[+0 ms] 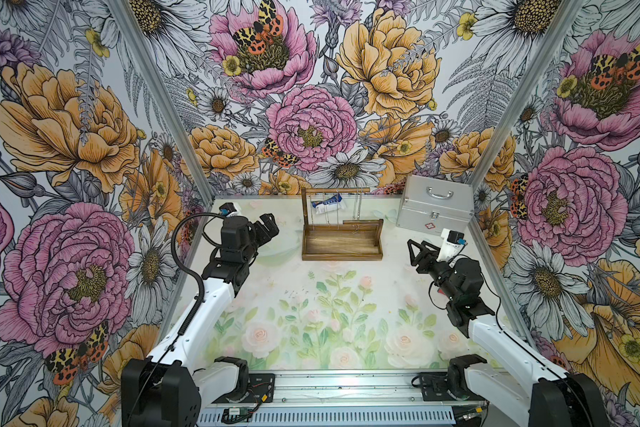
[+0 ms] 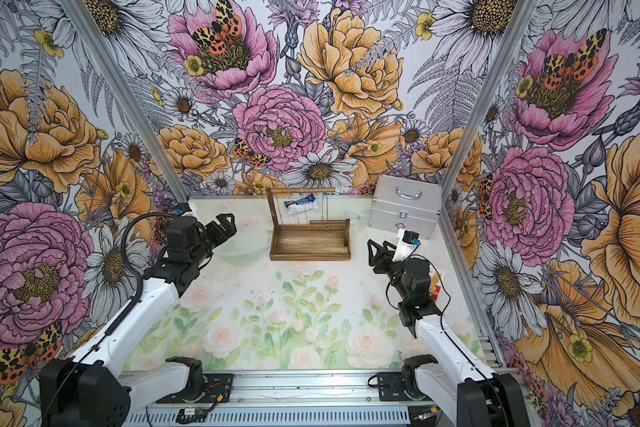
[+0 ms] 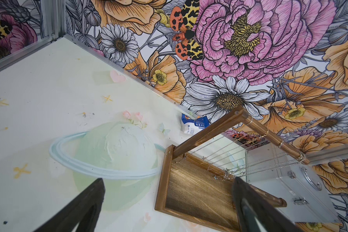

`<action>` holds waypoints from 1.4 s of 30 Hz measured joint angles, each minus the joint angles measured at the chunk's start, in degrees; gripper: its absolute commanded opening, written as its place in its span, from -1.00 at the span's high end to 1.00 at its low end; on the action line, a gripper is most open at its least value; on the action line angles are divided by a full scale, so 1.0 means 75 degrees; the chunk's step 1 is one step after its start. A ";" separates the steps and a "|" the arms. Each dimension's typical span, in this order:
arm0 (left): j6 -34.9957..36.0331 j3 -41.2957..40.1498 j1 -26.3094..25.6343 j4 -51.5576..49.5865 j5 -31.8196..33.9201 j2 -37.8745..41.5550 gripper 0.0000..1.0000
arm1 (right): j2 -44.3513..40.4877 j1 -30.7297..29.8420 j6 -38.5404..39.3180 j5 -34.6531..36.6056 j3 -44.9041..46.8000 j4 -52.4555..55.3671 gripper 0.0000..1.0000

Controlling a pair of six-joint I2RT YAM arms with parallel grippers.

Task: Take the necklace off the jewelry display stand
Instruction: Take off the necklace from the stand.

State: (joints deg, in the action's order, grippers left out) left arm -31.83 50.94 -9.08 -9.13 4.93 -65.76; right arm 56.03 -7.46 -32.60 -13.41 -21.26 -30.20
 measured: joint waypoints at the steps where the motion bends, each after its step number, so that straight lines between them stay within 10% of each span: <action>1: 0.0117 0.0026 -0.0023 -0.0096 -0.0003 0.0000 -0.97 | 0.0000 0.0020 -0.0058 -0.0067 0.0015 -0.0117 -0.24; 20: 0.2320 0.0114 -0.1338 -0.2795 -0.0280 0.0099 -0.97 | 0.0918 0.0032 -0.0353 -0.1434 -0.0283 -0.0539 -0.04; 42: 0.2069 0.0213 -0.1597 -0.3316 0.0006 -0.0032 -0.97 | 0.4642 -0.1384 0.0259 -0.0326 -0.5485 0.0259 0.18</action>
State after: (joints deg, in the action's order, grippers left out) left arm -16.32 52.53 -21.06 -34.00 4.97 -66.00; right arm 90.85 -17.85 -30.65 -15.86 -62.39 -28.25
